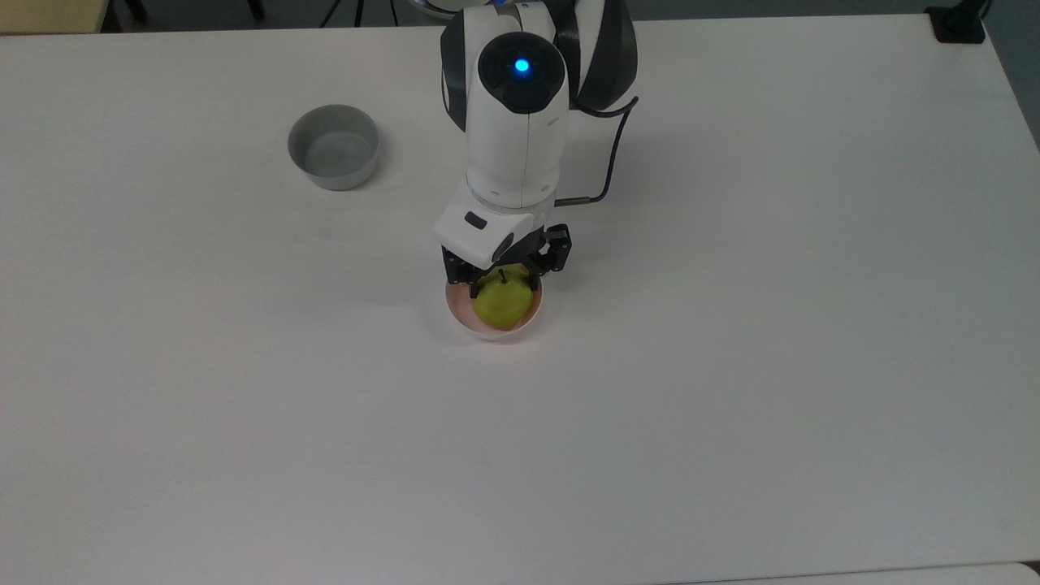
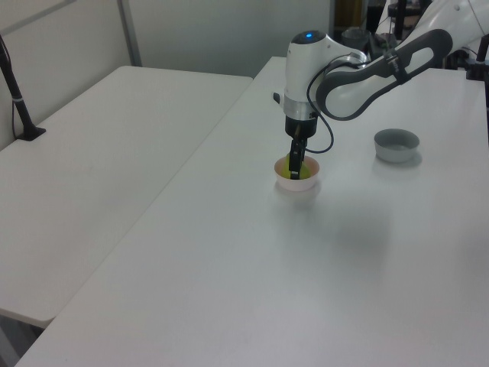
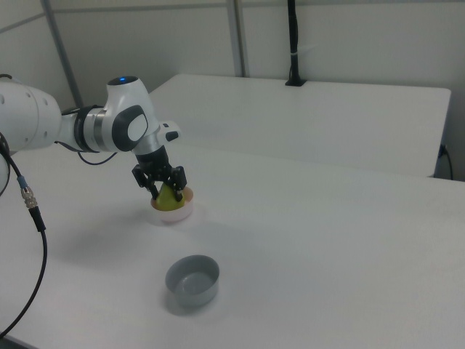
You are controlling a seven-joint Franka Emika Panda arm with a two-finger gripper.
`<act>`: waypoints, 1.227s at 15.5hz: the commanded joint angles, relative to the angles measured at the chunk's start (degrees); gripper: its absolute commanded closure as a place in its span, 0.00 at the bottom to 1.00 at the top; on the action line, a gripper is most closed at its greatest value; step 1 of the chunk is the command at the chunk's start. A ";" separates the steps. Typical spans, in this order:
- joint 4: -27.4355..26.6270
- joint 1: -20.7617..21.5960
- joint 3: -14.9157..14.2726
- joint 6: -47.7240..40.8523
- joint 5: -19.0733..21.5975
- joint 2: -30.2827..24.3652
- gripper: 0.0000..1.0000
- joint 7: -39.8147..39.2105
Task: Pick up a pear from the bowl
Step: 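Lift the pear out of the pink bowl and carry it aside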
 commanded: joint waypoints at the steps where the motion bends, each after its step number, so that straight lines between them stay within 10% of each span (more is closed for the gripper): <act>1: -0.28 0.07 -0.38 -1.78 0.86 -2.46 0.57 -1.20; 19: 3.59 -9.77 -1.08 -9.27 3.94 -7.31 0.56 -8.30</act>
